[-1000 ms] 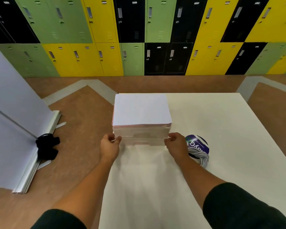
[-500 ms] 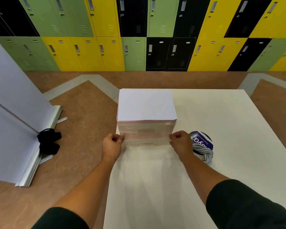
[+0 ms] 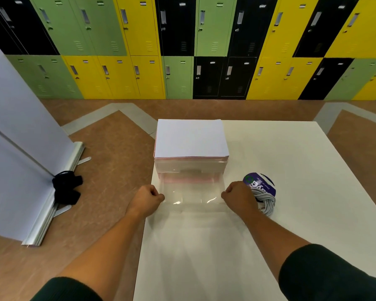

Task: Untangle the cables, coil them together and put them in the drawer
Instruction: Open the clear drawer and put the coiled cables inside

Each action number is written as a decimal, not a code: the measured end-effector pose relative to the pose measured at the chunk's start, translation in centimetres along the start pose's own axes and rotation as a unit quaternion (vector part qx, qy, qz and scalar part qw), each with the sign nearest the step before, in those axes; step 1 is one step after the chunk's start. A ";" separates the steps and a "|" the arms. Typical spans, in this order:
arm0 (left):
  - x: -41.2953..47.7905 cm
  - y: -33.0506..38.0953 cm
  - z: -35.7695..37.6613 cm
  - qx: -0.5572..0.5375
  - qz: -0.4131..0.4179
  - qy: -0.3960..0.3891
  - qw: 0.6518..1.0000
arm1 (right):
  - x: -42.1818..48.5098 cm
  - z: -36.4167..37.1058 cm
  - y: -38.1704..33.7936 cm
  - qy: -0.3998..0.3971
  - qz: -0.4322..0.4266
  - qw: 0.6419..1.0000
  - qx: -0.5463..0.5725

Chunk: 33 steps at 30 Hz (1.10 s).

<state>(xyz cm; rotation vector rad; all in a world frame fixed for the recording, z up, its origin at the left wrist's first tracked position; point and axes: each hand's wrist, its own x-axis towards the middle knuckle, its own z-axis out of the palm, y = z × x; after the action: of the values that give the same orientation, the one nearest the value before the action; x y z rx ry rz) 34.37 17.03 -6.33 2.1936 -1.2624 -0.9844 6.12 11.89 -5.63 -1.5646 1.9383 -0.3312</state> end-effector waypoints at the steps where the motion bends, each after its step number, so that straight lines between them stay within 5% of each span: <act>1: -0.2 -0.1 0.0 0.008 -0.001 -0.013 1.000 | -0.1 0.0 0.1 -0.005 -0.005 1.000 -0.008; 7: -1.2 -0.8 0.0 0.042 0.000 -0.055 0.998 | -0.8 0.2 1.0 -0.030 -0.024 0.995 -0.087; 21: -1.3 -0.7 -0.1 0.046 -0.019 -0.082 0.995 | -0.6 0.0 0.8 -0.089 0.003 0.993 -0.079; 25: -1.6 0.3 -0.9 0.062 -0.006 0.026 0.998 | -0.2 -0.9 0.8 -0.097 0.002 0.994 -0.053; 28: -1.5 2.3 -1.3 0.017 0.049 0.096 0.994 | 0.1 -2.9 0.9 -0.045 -0.011 0.999 -0.008; 33: -1.6 6.9 0.7 -0.043 0.187 -0.017 0.981 | 0.6 -6.7 2.7 0.078 0.008 0.995 0.067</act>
<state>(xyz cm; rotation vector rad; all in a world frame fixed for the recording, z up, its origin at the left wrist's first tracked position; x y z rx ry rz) 29.39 14.96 -1.69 1.7907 -1.5441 -0.9058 -0.12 10.81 -2.12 -1.4729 2.0010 -0.5807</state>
